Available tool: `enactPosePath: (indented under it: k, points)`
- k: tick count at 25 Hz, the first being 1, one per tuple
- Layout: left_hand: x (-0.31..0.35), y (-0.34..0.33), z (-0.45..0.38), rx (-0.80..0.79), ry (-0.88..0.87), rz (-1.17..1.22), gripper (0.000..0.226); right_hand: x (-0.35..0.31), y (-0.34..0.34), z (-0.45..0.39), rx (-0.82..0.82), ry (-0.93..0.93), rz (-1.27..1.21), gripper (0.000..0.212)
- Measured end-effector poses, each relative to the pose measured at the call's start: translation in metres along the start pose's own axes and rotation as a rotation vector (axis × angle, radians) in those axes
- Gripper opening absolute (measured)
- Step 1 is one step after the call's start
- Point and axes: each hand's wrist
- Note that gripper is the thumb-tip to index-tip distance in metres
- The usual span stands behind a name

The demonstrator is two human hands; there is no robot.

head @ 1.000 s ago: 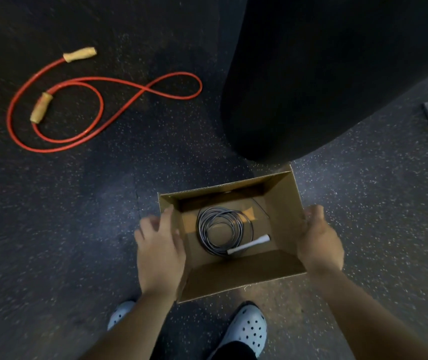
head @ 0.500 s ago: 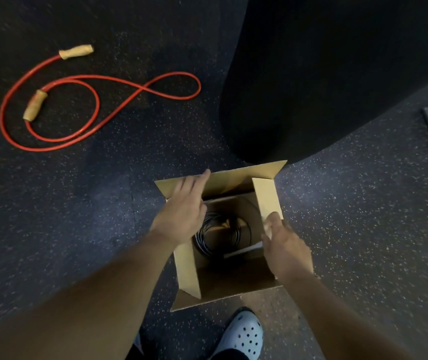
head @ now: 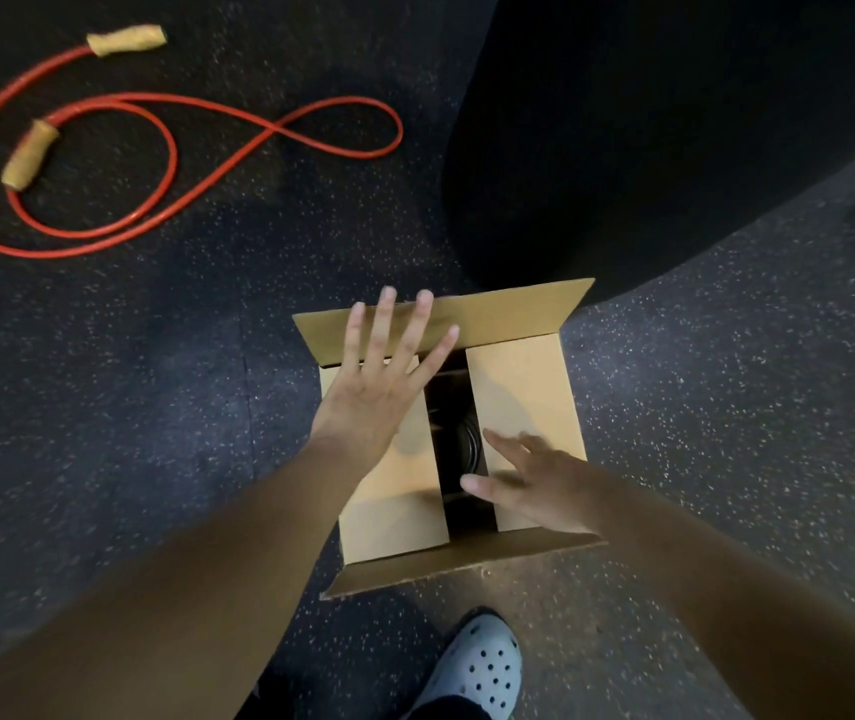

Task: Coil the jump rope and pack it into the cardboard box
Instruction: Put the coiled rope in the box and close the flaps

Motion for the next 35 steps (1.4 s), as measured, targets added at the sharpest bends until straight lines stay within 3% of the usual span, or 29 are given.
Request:
enactPosePath:
  k: [8,11,13,16,19,21,23,26,31,35]
  points:
    - [0.0,0.027,0.015,-0.095,0.011,-0.001,0.133,-0.034,-0.011,0.036,-0.005,0.176,0.278,0.128]
    - [-0.004,0.036,0.018,-0.098,-0.009,0.044,0.127,-0.036,-0.01,0.038,0.001,0.192,0.557,0.127]
    - [-0.004,0.044,0.026,-0.063,-0.063,0.107,0.105,-0.034,-0.01,0.037,0.149,0.148,0.701,0.119]
    - [-0.002,0.056,0.039,-0.012,-0.147,0.282,0.072,-0.031,-0.008,0.04,0.446,0.011,0.68,0.13]
    - [-0.001,0.048,0.044,-0.173,-0.254,0.425,0.068,-0.027,-0.013,0.03,0.69,-0.077,0.593,0.134]
    - [0.005,0.028,0.046,-0.321,-0.32,0.387,0.076,-0.019,-0.01,0.009,0.732,-0.084,0.533,0.127]
    - [0.016,0.004,0.045,-0.357,-0.272,0.365,0.08,-0.01,-0.004,-0.019,0.707,-0.009,0.545,0.105]
    - [0.032,-0.03,0.034,-0.322,-0.138,0.387,0.075,0.011,-0.005,-0.066,0.653,0.054,0.59,0.086]
    - [0.057,-0.079,0.024,-0.116,-0.019,0.398,0.07,0.03,-0.021,-0.108,0.818,0.094,0.606,0.074]
    - [0.058,-0.087,0.019,-0.067,-0.006,0.418,0.067,0.032,-0.019,-0.113,0.865,0.122,0.599,0.067]
Point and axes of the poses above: each hand's wrist, its own z-axis away from the middle knuckle, its own y-axis out of the back of the hand, x = y × z, and after that the axes turned 15 degrees about -x, right-handed
